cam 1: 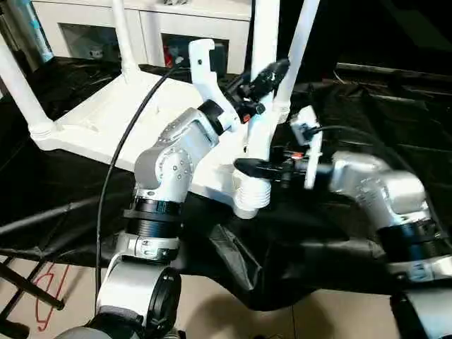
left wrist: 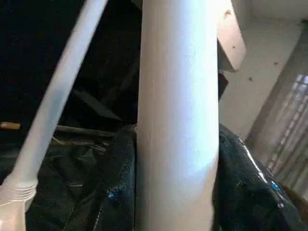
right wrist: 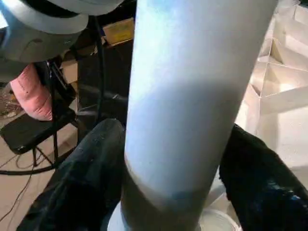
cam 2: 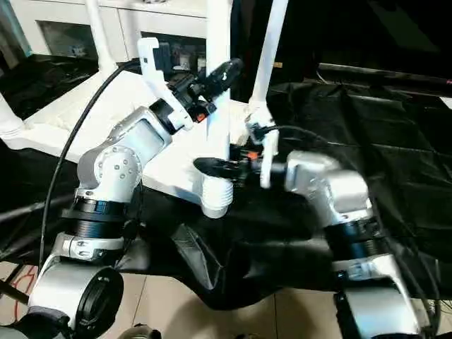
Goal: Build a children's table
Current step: Pick table leg
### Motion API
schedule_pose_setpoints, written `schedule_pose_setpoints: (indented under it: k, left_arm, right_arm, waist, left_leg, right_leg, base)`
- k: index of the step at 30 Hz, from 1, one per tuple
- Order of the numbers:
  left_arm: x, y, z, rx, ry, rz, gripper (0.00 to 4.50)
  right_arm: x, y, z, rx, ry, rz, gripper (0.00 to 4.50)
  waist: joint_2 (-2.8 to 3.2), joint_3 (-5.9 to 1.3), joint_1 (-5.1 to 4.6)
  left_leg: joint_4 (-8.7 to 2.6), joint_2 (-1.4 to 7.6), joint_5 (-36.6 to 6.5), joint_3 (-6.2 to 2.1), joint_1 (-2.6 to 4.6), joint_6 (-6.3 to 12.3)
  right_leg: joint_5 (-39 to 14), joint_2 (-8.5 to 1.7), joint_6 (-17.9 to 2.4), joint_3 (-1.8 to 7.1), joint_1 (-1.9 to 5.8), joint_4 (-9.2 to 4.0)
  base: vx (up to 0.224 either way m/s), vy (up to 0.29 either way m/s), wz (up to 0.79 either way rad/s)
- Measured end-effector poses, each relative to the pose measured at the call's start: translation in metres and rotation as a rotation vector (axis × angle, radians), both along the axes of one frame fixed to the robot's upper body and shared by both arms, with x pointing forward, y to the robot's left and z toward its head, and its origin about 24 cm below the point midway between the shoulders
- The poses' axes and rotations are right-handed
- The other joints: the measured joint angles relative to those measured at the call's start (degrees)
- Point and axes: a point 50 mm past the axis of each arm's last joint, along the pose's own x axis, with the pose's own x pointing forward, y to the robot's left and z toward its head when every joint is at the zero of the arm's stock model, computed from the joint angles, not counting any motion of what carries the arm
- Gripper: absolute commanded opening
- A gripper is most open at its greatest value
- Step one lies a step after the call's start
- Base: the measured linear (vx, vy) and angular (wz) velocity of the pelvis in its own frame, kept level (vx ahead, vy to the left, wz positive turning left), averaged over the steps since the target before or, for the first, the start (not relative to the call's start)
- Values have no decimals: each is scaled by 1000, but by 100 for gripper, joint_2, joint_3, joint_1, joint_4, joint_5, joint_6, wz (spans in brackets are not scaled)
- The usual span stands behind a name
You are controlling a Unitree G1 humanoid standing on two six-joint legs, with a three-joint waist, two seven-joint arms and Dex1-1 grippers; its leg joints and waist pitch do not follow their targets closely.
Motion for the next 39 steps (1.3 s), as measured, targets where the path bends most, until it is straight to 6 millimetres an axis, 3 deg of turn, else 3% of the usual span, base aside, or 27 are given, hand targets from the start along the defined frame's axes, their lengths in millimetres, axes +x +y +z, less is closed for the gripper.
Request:
schedule_pose_setpoints:
  k: [8, 22, 39]
  left_arm:
    - [-11, -4, 5, -18, -57, -140, 178]
    - [-19, -7, 7, -12, -83, -240, 178]
    - [-19, -5, 6, -5, -73, -250, 178]
  right_arm:
    - [-4, -4, -4, 9, 61, 73, 327]
    - [-8, -4, -3, 21, 68, 144, 327]
    - [-11, 1, -2, 14, 60, 183, 202]
  waist:
    - [0, 0, -2]
    - [1, 0, 1]
    - [0, 0, 0]
  left_leg:
    - [1, 1, 0, 0, 2, 0]
    - [4, 0, 0, -1, 2, 0]
    - [4, 1, 0, -1, 3, 0]
  right_leg:
    - [2, 0, -4, 0, 0, 4]
    - [4, 0, -6, 0, 1, 6]
    - [3, 0, -5, 0, 1, 6]
  base:
    - [0, 0, 0]
    - [0, 0, 0]
    - [0, 0, 0]
